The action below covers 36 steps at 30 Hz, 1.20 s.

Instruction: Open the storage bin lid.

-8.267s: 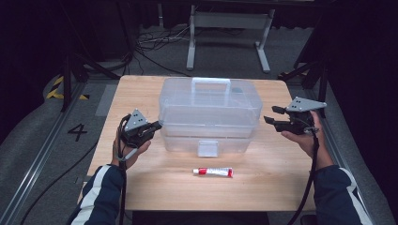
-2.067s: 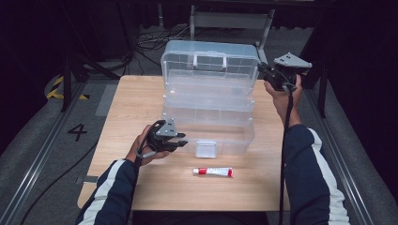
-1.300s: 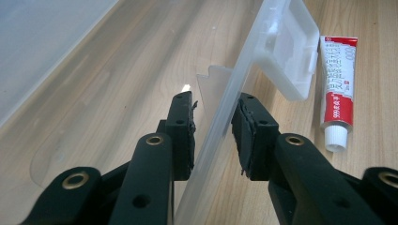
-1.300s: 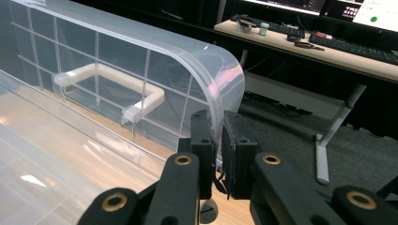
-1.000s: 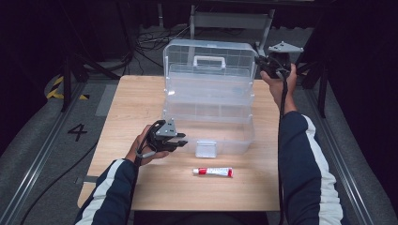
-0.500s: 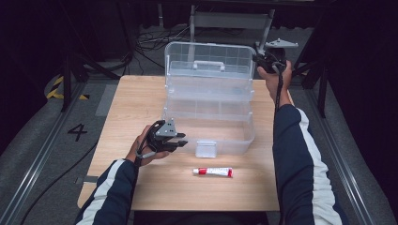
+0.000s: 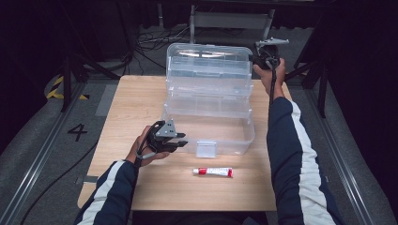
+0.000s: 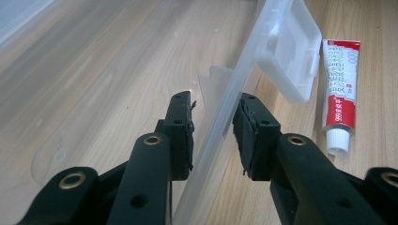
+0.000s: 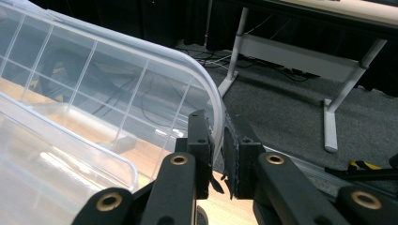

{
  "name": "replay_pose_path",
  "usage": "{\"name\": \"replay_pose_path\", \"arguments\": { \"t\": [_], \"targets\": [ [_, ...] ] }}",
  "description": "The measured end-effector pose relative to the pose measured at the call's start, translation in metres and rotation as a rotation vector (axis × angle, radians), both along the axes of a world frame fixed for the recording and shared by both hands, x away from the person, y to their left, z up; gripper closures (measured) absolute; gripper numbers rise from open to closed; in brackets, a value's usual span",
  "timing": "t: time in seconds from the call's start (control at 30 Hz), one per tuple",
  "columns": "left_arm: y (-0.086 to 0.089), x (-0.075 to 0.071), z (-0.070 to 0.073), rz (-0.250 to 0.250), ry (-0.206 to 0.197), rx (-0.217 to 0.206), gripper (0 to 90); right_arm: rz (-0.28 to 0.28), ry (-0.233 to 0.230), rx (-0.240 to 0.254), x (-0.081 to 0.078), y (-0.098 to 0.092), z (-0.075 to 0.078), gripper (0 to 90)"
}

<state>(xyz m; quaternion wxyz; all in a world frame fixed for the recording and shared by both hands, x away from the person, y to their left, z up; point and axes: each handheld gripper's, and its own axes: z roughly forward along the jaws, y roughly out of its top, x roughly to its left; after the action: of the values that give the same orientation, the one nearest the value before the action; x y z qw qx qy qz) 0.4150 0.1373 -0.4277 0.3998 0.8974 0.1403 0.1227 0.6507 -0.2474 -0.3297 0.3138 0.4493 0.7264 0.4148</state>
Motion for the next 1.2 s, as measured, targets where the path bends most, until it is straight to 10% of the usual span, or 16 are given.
{"name": "replay_pose_path", "arguments": {
  "t": [1.2],
  "targets": [
    [0.001,-0.002,-0.001,-0.001,0.0,-0.006,67.7,-0.016,0.139,0.01,0.036,-0.007,-0.047,90.0]
  ]
}}
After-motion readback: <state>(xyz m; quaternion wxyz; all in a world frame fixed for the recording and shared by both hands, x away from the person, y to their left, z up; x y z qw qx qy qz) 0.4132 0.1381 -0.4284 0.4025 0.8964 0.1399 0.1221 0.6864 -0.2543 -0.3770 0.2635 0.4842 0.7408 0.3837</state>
